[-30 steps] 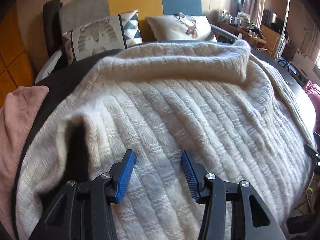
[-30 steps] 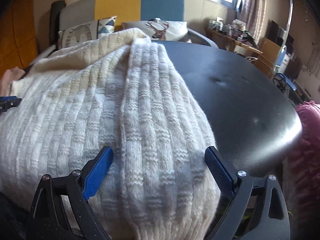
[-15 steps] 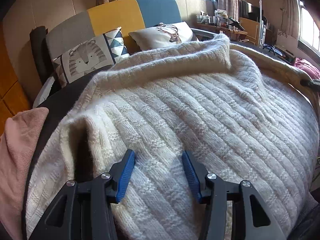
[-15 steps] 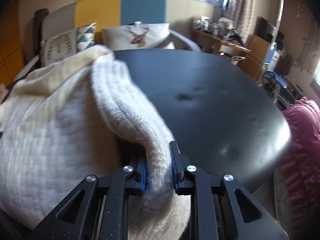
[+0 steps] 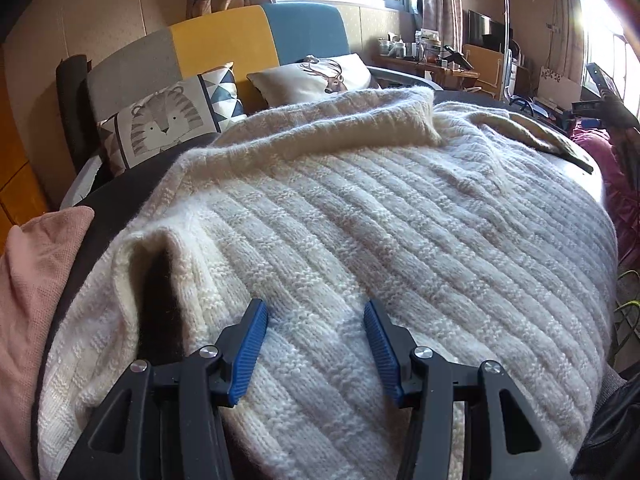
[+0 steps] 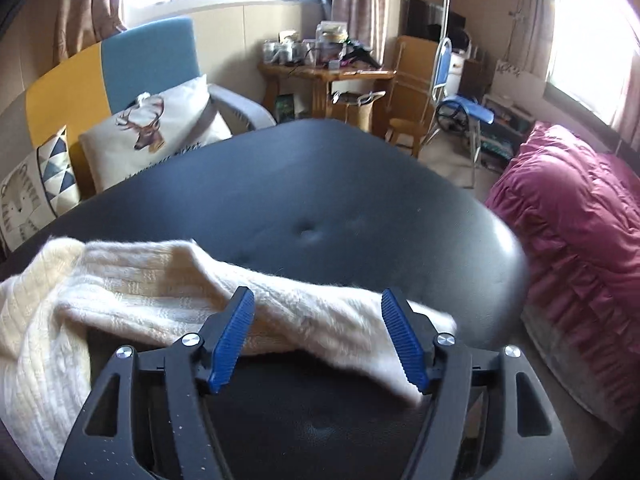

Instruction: Fold clothes

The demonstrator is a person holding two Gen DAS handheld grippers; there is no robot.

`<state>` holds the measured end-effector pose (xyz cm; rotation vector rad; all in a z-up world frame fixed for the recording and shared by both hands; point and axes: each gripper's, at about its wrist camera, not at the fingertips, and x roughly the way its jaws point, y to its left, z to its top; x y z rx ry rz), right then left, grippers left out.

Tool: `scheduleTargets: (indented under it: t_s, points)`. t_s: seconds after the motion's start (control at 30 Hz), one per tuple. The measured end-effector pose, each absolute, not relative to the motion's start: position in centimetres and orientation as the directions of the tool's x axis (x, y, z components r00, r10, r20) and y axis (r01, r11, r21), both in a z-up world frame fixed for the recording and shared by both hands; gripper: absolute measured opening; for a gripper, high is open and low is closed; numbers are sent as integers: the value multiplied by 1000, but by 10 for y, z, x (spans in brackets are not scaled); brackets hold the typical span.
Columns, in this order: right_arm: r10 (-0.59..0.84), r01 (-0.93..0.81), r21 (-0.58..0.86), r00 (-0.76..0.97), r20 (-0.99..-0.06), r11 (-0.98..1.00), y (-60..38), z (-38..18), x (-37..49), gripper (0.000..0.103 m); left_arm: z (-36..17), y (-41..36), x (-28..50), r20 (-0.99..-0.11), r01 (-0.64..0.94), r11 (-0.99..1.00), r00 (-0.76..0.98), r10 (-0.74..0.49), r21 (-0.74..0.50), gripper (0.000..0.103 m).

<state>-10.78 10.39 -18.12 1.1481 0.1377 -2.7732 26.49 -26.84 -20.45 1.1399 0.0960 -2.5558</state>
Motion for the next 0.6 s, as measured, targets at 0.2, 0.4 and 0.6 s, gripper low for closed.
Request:
scheduleTargets:
  t_s: [0.2, 0.4, 0.6]
  points:
    - [-271, 391, -7, -650, -710, -920, 62, -185, -82, 70, -195, -280, 255, -791, 337, -941, -569, -227, 27, 51]
    - [-288, 418, 36, -560, -777, -908, 45, -214, -106, 70, -182, -284, 240, -780, 384, -920, -599, -183, -79, 51]
    - [-199, 299, 39, -528, -825, -953, 63, -238, -150, 70, -186, -295, 236, -797, 434, -895, -575, -186, -104, 51]
